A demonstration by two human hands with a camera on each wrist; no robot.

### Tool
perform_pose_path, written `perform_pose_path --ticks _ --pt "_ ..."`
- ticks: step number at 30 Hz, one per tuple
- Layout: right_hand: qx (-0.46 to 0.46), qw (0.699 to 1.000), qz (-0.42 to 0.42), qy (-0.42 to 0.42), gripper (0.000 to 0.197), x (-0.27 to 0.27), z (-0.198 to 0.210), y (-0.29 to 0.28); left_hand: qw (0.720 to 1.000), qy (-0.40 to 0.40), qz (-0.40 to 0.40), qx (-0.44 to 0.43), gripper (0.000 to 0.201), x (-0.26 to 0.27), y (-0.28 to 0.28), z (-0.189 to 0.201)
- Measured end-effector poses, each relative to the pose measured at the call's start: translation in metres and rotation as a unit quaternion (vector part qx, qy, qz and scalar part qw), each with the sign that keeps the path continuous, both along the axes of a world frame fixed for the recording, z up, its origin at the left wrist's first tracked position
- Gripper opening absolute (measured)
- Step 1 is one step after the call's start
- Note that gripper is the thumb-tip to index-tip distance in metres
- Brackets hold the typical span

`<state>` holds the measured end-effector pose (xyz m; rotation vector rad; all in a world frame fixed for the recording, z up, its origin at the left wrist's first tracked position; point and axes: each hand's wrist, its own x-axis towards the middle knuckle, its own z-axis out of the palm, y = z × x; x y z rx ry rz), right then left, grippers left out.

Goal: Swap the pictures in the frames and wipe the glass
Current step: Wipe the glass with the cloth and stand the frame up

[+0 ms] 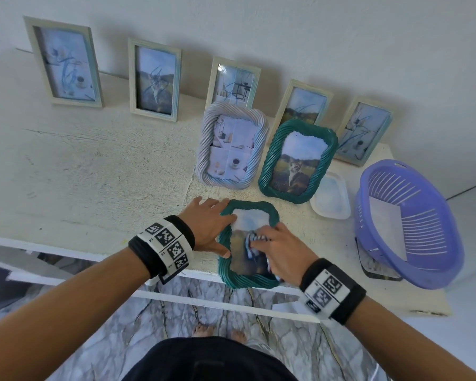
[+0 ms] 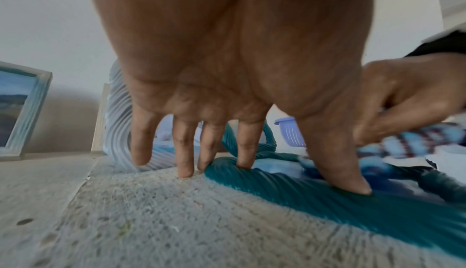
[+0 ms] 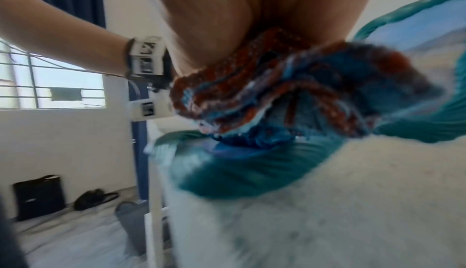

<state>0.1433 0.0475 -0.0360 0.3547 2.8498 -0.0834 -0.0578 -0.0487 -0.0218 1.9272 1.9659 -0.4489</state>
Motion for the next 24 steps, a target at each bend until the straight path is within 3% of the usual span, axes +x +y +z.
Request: perform_pose_path --ticks 2,6,12,19,24 --pt "0.007 0.999 -0.038 0.007 0.038 -0.012 0.002 0.009 1.000 0.000 0.004 0.001 0.091 0.001 0.000 0.001" --pt "-0.001 0.999 -0.027 0.019 0.030 -0.006 -0.003 -0.005 1.000 0.004 0.006 0.003 0.090 0.003 0.000 0.003" --pt "-0.055 0.996 0.057 -0.039 0.031 0.020 -0.003 -0.017 1.000 0.007 -0.002 -0.001 0.092 0.001 0.000 0.002" --pt "0.022 0.999 -0.027 -0.025 0.035 0.000 0.005 0.022 1.000 0.006 -0.003 0.000 0.092 0.001 0.000 0.001" --pt "-0.030 0.998 0.034 -0.053 0.022 0.031 -0.003 -0.007 1.000 0.004 -0.003 0.004 0.091 0.000 0.000 0.000"
